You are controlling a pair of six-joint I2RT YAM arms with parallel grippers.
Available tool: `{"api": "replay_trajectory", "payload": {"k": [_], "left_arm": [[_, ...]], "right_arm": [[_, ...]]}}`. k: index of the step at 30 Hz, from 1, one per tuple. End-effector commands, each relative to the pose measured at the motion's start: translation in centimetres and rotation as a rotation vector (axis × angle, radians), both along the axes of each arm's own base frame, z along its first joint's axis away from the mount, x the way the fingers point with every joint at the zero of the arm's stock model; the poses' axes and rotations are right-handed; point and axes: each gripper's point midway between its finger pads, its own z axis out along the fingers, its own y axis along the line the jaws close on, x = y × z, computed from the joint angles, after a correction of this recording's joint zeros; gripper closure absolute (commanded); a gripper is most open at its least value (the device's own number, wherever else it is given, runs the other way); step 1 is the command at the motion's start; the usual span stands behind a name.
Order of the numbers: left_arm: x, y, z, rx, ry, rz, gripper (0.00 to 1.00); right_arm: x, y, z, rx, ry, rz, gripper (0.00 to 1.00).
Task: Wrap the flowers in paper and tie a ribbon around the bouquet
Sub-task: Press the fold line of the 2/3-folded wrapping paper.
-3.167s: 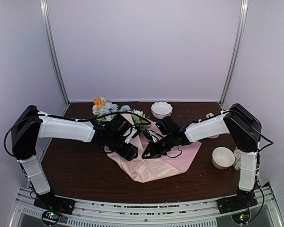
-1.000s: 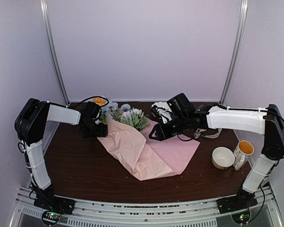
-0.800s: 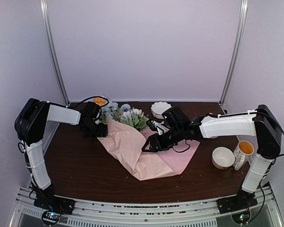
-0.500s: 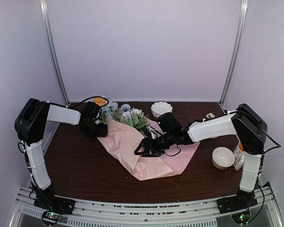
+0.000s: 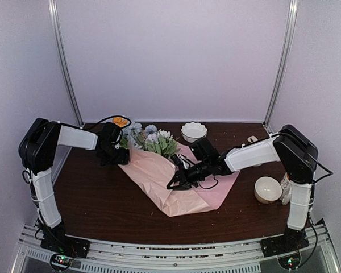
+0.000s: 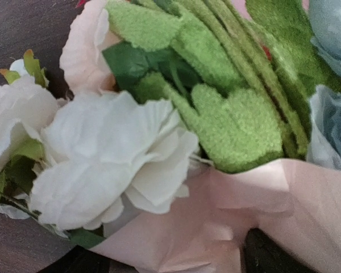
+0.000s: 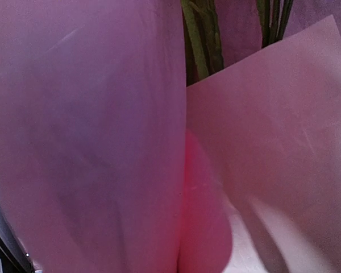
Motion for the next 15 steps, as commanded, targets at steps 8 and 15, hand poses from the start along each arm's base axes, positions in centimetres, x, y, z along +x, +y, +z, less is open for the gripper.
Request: {"api": "replay_trajectory", "payload": {"k": [8,15], "left_arm": [[-4.6,3.0,-4.1,0.079,0.199,0.045,0.15],[-2.1,4.1,5.9,0.12,0.002,0.082,0.12]], "right_arm": [[0.4,-1.0,-1.5,-0.075,-0.042,0.059,1.0],[0.7,-1.1,-2.9,-0.114,-0.043,0.07,1.0]]}}
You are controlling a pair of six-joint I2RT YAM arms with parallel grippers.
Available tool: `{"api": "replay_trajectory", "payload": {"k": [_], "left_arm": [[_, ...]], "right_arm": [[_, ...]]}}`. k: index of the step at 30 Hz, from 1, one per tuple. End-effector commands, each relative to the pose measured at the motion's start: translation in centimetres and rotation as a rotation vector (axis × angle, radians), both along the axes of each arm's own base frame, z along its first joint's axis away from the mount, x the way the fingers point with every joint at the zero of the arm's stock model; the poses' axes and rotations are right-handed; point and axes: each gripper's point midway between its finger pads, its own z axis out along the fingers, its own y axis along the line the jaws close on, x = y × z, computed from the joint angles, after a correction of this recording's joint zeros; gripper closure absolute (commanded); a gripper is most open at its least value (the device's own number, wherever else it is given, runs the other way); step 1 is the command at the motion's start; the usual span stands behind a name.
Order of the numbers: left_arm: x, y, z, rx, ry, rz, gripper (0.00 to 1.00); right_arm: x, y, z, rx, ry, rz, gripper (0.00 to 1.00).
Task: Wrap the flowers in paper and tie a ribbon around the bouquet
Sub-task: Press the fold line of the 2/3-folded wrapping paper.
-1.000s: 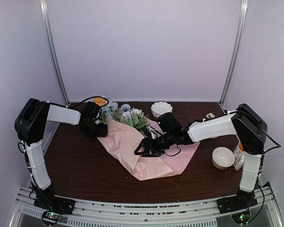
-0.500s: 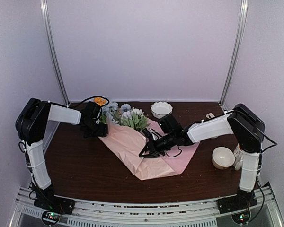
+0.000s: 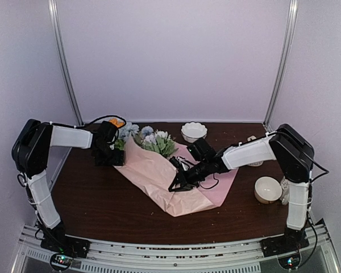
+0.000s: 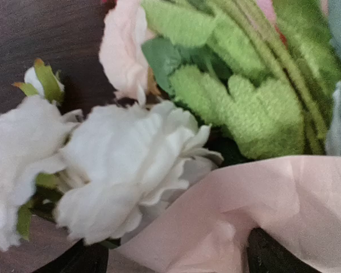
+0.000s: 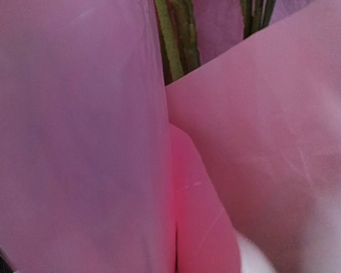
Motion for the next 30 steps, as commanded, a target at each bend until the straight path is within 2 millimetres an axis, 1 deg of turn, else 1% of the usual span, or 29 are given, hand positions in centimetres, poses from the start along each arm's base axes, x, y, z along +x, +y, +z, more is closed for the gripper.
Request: {"api": "replay_trajectory", "payload": {"k": [1,3,4,5,6,7,8,9,10,11,13,15,17,18,19,24,28,30], "left_arm": [[-0.1,2.4,6.3,0.081,-0.057,0.046,0.12],[-0.1,2.3,9.3,0.107,-0.119,0.046,0.12],[-0.3,1.8,10.9,0.126,-0.159,0.03,0.12],[-0.7,0.8,12.4,0.149,-0.202,-0.001,0.12],[-1.6,-1.2,13.6,0.174,-0.239,-0.065,0.12],[-2.4,-2.5,14.5,0.202,-0.269,-0.11,0.13],[-3.5,-4.5,15.1,0.214,-0.294,-0.17,0.13],[-4.5,-6.4,15.1,0.225,-0.305,-0.233,0.16],[-5.8,-8.9,14.8,0.22,-0.312,-0.312,0.19],[-7.2,-11.6,14.1,0.212,-0.309,-0.414,0.25],[-10.3,-16.3,11.9,0.198,-0.271,-0.593,0.35],[-12.6,-19.5,9.5,0.201,-0.221,-0.712,0.4],[-14.5,-21.7,7.2,0.202,-0.178,-0.802,0.43],[-15.0,-22.4,6.2,0.211,-0.162,-0.828,0.44],[-15.2,-22.6,5.3,0.226,-0.146,-0.839,0.44],[-14.9,-22.5,3.4,0.252,-0.146,-0.833,0.43],[-15.7,-22.8,0.5,0.251,-0.08,-0.873,0.42],[-16.3,-22.8,-0.4,0.233,-0.05,-0.884,0.43]], "right_arm": [[0.3,-0.2,-1.6,-0.042,0.003,0.005,1.0],[0.6,-0.1,-1.7,-0.038,-0.001,0.0,1.0],[0.7,0.0,-1.7,-0.037,-0.001,-0.005,1.0],[0.8,0.1,-1.6,-0.033,-0.005,-0.008,0.99],[0.9,0.2,-1.5,-0.029,-0.007,-0.009,0.99],[0.9,0.3,-1.5,-0.026,-0.008,-0.009,0.98],[1.0,0.3,-1.5,-0.026,-0.008,-0.01,0.98],[0.9,0.2,-1.4,-0.026,-0.01,-0.011,0.97],[1.0,0.2,-1.4,-0.024,-0.011,-0.014,0.97],[0.9,0.1,-1.4,-0.022,-0.012,-0.017,0.97],[0.8,0.0,-1.2,-0.018,-0.015,-0.024,0.96],[0.9,-0.1,-1.1,-0.015,-0.018,-0.033,0.95],[1.2,-0.1,-1.0,-0.001,-0.012,-0.049,0.95],[1.2,0.0,-1.1,0.007,-0.004,-0.058,0.94],[1.4,0.0,-1.2,0.012,-0.001,-0.068,0.94],[2.4,-0.2,-1.2,0.019,-0.013,-0.125,0.92],[2.7,-0.3,-1.0,0.017,-0.017,-0.144,0.89],[3.1,-0.9,-0.6,0.005,-0.039,-0.174,0.87]]}}
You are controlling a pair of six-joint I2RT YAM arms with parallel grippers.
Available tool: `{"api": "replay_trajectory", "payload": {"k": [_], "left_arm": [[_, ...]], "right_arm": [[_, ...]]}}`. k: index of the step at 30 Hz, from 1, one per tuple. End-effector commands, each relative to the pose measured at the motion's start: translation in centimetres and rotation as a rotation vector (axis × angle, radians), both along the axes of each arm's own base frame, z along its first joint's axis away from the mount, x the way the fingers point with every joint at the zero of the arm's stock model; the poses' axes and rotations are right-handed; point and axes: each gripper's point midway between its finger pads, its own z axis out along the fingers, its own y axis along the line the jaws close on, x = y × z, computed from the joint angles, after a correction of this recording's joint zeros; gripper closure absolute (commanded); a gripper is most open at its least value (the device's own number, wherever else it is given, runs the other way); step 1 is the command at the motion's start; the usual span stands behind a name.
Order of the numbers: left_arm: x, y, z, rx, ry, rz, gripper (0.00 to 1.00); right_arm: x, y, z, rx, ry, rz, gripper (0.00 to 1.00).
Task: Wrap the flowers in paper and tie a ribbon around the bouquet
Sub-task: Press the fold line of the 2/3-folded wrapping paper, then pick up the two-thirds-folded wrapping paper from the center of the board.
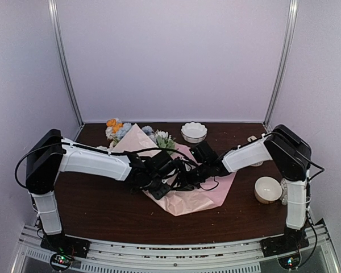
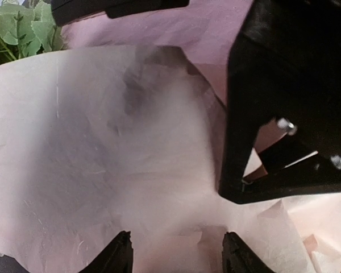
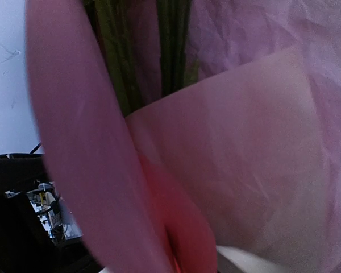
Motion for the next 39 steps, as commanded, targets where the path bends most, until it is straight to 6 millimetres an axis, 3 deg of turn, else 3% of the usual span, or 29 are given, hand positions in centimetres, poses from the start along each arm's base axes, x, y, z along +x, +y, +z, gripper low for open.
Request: {"api": "replay_trajectory", "payload": {"k": [1,5,11,14,16,20,22,23,25,28,30,32,33,34,35,37,39], "left_arm": [[-1.2,-0.2,-2.9,0.001,0.077,-0.042,0.43],[-2.6,0.5,-4.1,-0.022,0.121,-0.054,0.42],[-2.8,0.2,-4.6,-0.024,0.125,-0.09,0.42],[-2.9,0.0,-4.4,-0.027,0.123,-0.103,0.41],[-2.9,0.2,-4.4,-0.027,0.119,-0.102,0.39],[-2.9,0.7,-4.3,-0.026,0.107,-0.096,0.35],[-2.9,0.9,-4.3,-0.023,0.104,-0.091,0.33],[-2.8,0.9,-4.2,-0.021,0.102,-0.088,0.32],[-2.8,1.0,-4.2,-0.013,0.101,-0.083,0.31],[-2.6,0.9,-4.0,-0.009,0.097,-0.08,0.29],[-2.6,0.8,-3.8,-0.009,0.095,-0.083,0.27],[-2.6,0.7,-3.8,-0.008,0.096,-0.09,0.26],[-2.5,0.7,-3.8,-0.005,0.094,-0.091,0.25],[-2.5,0.8,-3.8,-0.001,0.092,-0.093,0.25],[-2.5,0.8,-3.9,0.003,0.091,-0.094,0.24],[-2.5,0.8,-3.9,0.009,0.09,-0.104,0.23],[-2.5,0.7,-3.8,0.014,0.09,-0.12,0.22]], "right_arm": [[1.9,-1.1,1.8,-0.002,-0.078,-0.092,0.85],[4.4,-4.4,3.7,-0.043,-0.166,-0.22,0.77],[6.9,-8.7,5.6,-0.089,-0.236,-0.358,0.74],[8.3,-12.7,8.1,-0.225,-0.395,-0.45,0.66],[9.3,-16.6,11.4,-0.421,-0.586,-0.509,0.61],[11.1,-23.7,21.3,-0.776,-0.972,-0.62,0.45],[11.3,-26.2,25.8,-0.902,-1.118,-0.686,0.35],[11.3,-27.0,27.9,-0.931,-1.183,-0.722,0.27],[11.0,-27.8,31.0,-0.926,-1.288,-0.781,0.04],[10.0,-29.1,34.0,-0.705,-1.298,-1.034,0.0],[9.4,-25.6,32.9,-0.529,-1.275,-0.84,0.0],[8.2,-22.8,30.4,-0.412,-1.158,-0.682,0.02],[7.7,-21.8,28.9,-0.361,-1.06,-0.647,0.09],[7.0,-21.1,26.8,-0.332,-0.923,-0.642,0.22],[6.4,-20.8,24.3,-0.338,-0.782,-0.641,0.28],[4.2,-20.5,19.2,-0.388,-0.525,-0.625,0.32],[1.4,-19.0,15.4,-0.369,-0.382,-0.575,0.32]]}}
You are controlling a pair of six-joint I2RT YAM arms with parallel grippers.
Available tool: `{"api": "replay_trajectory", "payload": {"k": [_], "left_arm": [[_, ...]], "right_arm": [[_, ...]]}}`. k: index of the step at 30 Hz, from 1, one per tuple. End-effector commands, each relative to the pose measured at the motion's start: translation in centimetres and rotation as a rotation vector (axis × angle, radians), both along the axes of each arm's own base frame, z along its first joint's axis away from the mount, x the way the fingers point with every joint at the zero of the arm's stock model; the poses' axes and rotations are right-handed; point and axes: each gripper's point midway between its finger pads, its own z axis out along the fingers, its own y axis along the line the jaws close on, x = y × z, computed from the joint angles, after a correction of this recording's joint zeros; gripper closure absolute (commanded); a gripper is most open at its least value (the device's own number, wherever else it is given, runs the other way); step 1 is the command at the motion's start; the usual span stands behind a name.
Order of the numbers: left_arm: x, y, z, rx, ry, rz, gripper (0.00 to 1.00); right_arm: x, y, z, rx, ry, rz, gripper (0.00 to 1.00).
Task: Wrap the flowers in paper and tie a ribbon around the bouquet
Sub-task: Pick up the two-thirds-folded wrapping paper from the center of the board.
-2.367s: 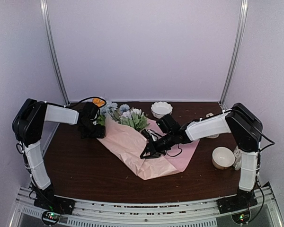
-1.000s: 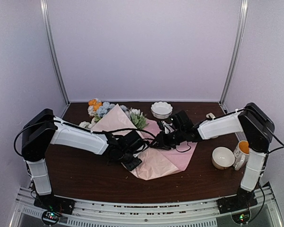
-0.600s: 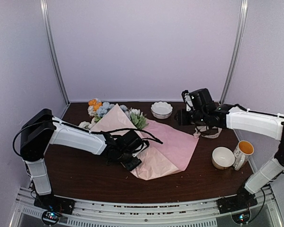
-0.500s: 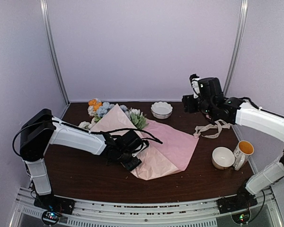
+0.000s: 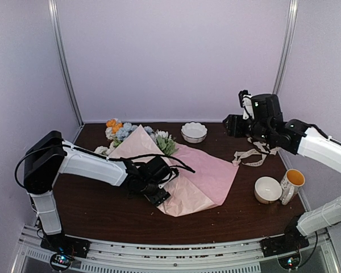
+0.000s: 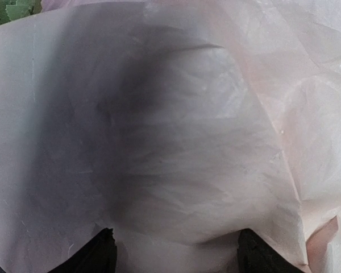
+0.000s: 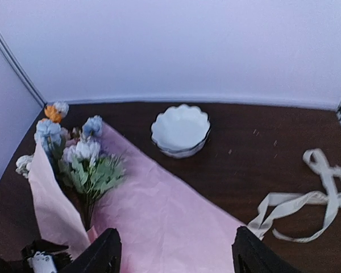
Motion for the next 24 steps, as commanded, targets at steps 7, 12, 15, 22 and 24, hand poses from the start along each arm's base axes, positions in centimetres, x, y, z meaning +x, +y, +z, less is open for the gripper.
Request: {"api": "replay_trajectory", "payload": {"k": [7,12,15,22,24], "left_arm": [[-1.4,0.5,-1.5,0.083,0.047,-0.087,0.21],[-1.2,0.4,-1.7,0.094,0.034,-0.104,0.21],[-1.2,0.4,-1.9,0.1,0.031,-0.11,0.21],[-1.1,0.5,-1.9,0.106,0.025,-0.115,0.21],[-0.9,0.6,-1.8,0.113,0.016,-0.109,0.21]], "right_arm": [[-14.7,5.2,-19.0,0.343,0.807,0.04,0.29],[-17.5,5.2,-22.2,0.466,1.001,-0.053,0.29],[-18.8,5.7,-23.8,0.51,1.1,-0.114,0.28],[-18.8,6.7,-25.7,0.481,1.169,-0.18,0.21],[-18.5,7.5,-26.2,0.488,1.185,-0.172,0.23]]}}
